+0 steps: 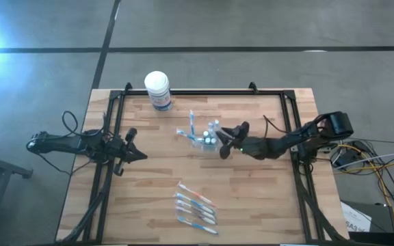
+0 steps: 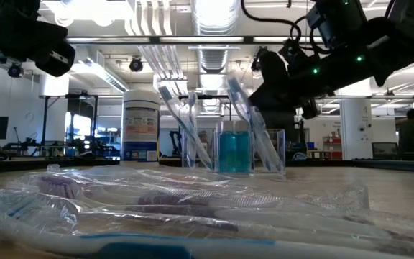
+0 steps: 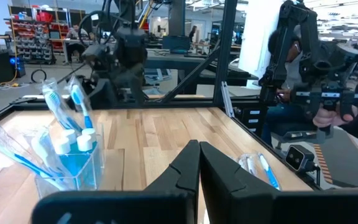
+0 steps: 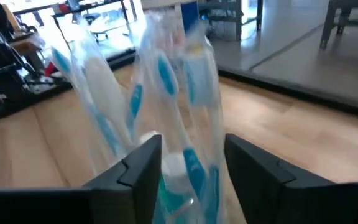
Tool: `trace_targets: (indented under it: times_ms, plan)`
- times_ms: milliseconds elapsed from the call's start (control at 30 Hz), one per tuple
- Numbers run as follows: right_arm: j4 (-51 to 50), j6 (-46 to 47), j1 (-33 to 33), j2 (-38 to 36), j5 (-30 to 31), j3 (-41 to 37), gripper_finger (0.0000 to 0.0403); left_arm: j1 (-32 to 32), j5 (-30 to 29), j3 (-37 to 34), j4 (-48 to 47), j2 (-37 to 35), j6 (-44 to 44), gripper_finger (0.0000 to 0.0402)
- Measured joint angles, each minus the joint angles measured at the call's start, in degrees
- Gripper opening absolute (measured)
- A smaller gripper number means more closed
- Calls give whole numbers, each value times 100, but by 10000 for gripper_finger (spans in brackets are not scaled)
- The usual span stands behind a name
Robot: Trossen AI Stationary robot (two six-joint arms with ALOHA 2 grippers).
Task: Pick & Place toothbrushing station
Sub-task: Put the blue toothbrush in the transparent organizer, then adjust the transparent organizer
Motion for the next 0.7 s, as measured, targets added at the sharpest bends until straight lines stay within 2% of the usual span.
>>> trace_targets:
  times_ms: [200, 400, 533, 700]
  plan:
    - [6, -509, 84, -563, 18, 2, 191, 0, 0, 0, -29, 0, -11, 14]
    - [15, -1413, 522, -1441, 30, 0, 179, 0, 0, 0, -112, 0, -61, 14]
    - [14, -2109, 1032, -1930, 39, -21, 153, 0, 1, 0, -286, 0, -133, 14]
    - [3, -2444, 1639, -2060, 38, -157, 89, 0, 2, -28, -425, 2, -216, 14]
